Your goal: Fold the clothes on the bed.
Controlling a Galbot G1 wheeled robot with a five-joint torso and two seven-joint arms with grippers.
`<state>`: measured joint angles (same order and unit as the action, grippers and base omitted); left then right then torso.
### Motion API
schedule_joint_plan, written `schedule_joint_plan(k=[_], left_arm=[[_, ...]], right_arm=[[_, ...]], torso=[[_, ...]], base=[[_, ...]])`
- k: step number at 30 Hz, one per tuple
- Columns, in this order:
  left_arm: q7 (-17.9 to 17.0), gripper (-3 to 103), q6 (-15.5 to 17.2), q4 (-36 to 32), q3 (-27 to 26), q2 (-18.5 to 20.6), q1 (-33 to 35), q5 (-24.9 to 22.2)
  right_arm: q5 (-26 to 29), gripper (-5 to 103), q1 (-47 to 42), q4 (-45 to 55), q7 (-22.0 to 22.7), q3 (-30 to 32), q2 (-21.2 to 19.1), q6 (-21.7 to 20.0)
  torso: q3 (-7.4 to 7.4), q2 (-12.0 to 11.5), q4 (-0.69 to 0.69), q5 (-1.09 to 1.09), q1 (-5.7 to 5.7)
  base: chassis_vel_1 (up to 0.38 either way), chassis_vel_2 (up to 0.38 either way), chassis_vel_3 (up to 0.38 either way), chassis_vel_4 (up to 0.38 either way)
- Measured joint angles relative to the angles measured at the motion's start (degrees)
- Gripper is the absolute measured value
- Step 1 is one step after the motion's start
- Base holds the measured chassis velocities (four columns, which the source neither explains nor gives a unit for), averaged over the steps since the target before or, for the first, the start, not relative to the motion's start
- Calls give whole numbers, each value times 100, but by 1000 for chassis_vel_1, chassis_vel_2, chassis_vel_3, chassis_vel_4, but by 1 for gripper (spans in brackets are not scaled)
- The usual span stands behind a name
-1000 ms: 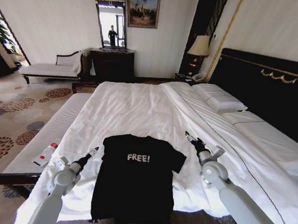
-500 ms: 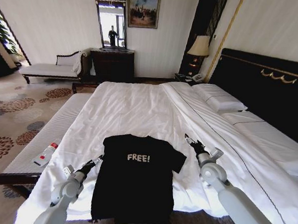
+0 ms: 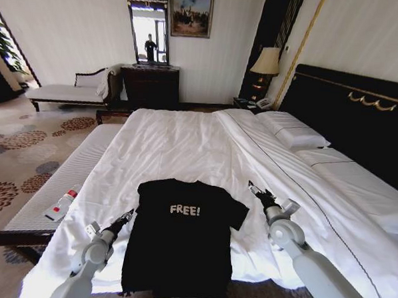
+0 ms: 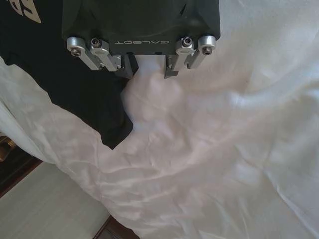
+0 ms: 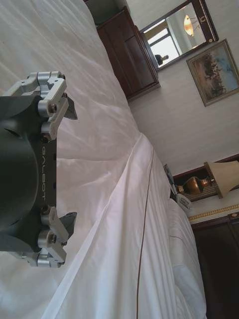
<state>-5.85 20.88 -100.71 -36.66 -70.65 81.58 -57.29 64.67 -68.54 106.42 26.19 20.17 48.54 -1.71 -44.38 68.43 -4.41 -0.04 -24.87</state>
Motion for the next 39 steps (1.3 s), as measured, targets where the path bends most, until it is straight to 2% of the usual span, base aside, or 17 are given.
schedule_joint_plan(k=[23,25,27,30,32,33,39], left_arm=[[-23,38,-2,139,228,-135,-191,85],[-25,33,-6,155,228,-134,-205,84],[-26,33,-8,159,229,-134,-208,83],[-26,24,-22,184,230,-133,-220,81],[-25,24,-26,189,232,-133,-223,80],[-26,20,-32,194,236,-137,-229,79],[-27,18,-46,205,248,-163,-264,76]], right_arm=[[-12,100,-103,-46,22,69,-31,37],[-12,100,-90,-58,25,69,-31,38],[-12,100,-87,-62,26,68,-30,38],[-16,100,-78,-82,29,51,-21,39],[-17,100,-77,-84,30,48,-17,40],[-22,100,-77,-85,31,42,-12,40],[-38,100,-87,-91,38,37,-7,44]], torso=[[0,0,0,0,0],[0,0,0,0,0],[0,0,0,0,0],[0,0,0,0,0],[0,0,0,0,0],[0,0,0,0,0],[0,0,0,0,0]], base=[[0,0,0,0],[0,0,0,0],[0,0,0,0],[0,0,0,0],[0,0,0,0],[0,0,0,0],[0,0,0,0]])
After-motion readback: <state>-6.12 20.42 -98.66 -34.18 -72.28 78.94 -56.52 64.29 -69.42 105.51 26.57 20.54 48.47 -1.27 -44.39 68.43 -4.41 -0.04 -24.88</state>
